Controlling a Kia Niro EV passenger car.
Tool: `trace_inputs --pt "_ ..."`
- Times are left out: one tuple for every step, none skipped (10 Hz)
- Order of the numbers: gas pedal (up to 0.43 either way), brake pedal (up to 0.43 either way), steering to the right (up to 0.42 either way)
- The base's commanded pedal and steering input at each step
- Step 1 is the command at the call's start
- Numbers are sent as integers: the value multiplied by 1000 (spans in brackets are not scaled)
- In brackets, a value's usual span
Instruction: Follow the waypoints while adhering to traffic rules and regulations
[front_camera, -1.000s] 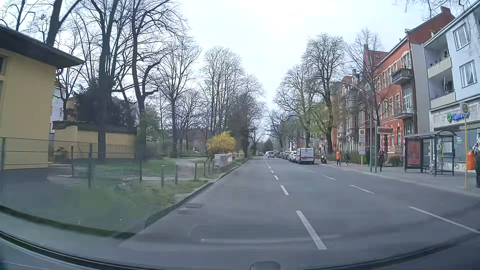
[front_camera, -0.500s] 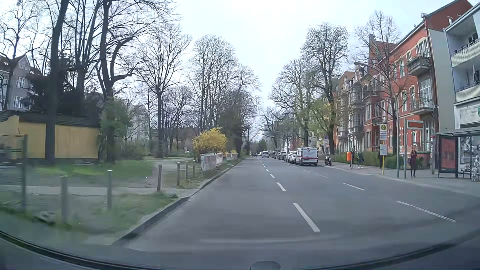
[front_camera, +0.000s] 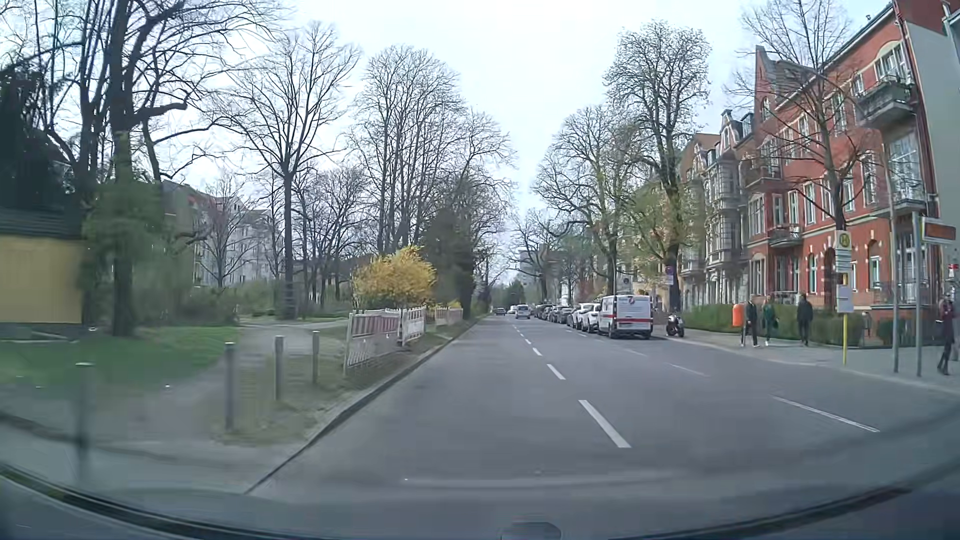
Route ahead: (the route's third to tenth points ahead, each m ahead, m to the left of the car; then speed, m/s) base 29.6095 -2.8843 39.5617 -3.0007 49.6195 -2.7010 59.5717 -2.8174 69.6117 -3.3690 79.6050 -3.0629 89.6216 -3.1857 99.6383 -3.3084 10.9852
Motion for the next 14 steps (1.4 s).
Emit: trace_inputs --pt "150 0 14" --pt "150 0 14" --pt "150 0 14" --pt "157 0 12" --pt "169 0 9" --pt "177 0 7" --pt "177 0 5" --pt "177 0 3" --pt "177 0 1" --pt "177 0 1" --pt "130 0 1" --pt "79 0 1" --pt "79 0 1" --pt "87 0 1"
